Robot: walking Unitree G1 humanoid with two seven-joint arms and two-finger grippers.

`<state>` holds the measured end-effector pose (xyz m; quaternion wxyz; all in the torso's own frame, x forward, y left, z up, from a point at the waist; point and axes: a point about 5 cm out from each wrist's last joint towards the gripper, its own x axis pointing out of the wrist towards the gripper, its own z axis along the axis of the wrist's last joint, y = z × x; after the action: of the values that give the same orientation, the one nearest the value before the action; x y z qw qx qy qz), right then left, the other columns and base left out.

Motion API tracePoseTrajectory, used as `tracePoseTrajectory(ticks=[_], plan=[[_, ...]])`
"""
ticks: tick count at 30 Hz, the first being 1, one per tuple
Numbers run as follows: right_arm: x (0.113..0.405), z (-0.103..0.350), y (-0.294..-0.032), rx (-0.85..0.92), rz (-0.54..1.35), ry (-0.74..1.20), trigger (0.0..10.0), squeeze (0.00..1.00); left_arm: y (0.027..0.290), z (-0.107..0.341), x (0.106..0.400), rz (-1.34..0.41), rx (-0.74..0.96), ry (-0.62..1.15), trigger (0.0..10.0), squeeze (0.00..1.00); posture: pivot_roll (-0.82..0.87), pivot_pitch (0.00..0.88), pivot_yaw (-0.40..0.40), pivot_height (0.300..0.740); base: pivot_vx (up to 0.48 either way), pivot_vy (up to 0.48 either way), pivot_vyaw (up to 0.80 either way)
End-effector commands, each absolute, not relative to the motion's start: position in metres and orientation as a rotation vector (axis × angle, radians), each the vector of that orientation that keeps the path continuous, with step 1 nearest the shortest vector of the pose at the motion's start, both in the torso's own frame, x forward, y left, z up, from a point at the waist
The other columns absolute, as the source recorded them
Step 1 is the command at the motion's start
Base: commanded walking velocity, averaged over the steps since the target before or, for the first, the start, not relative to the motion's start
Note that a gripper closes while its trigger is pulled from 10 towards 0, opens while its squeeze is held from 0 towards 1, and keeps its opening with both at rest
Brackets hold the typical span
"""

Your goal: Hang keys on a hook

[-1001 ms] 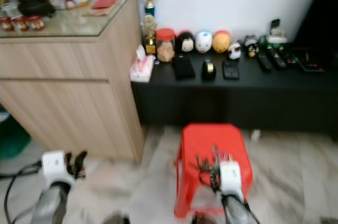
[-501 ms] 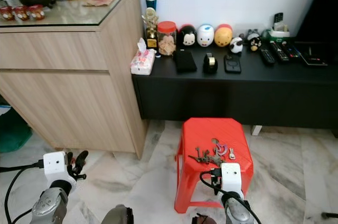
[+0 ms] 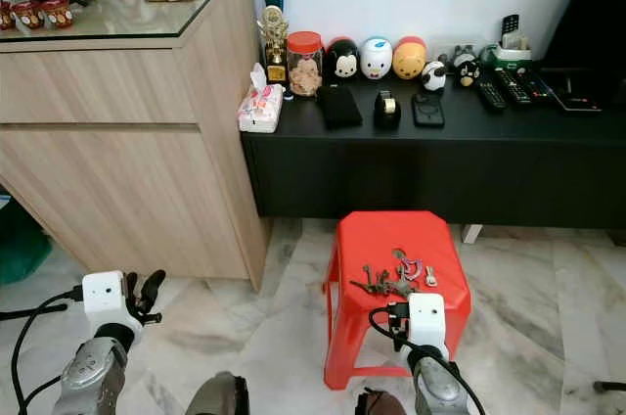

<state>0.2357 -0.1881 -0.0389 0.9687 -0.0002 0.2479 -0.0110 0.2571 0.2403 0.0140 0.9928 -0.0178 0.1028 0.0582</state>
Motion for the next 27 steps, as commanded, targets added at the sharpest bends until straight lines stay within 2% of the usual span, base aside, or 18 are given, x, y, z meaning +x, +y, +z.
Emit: tracePoseTrajectory(ticks=[1,10,14,27], plan=[[0.236,-0.039,-0.187,0.01,-0.034,0.499,10.0,0.0,0.243,0.015,0.26,0.108,-0.024,0.222,10.0,0.0,-0.07,0.0,0.053,0.636,0.0,0.0,0.0],[0.237,-0.041,-0.19,-0.011,-0.034,0.548,10.0,0.0,0.241,0.017,0.262,0.113,-0.03,0.207,10.0,0.0,-0.05,0.0,0.034,0.626,0.0,0.0,0.0],[0.24,-0.035,-0.192,0.002,-0.042,0.486,10.0,0.0,0.24,0.016,0.261,0.114,-0.033,0.209,10.0,0.0,-0.05,0.0,0.027,0.616,0.0,0.0,0.0],[0.243,-0.033,-0.195,-0.018,-0.029,0.484,10.0,0.0,0.239,0.005,0.254,0.128,-0.023,0.268,10.0,0.0,-0.06,0.0,0.011,0.616,0.0,0.0,0.0]])
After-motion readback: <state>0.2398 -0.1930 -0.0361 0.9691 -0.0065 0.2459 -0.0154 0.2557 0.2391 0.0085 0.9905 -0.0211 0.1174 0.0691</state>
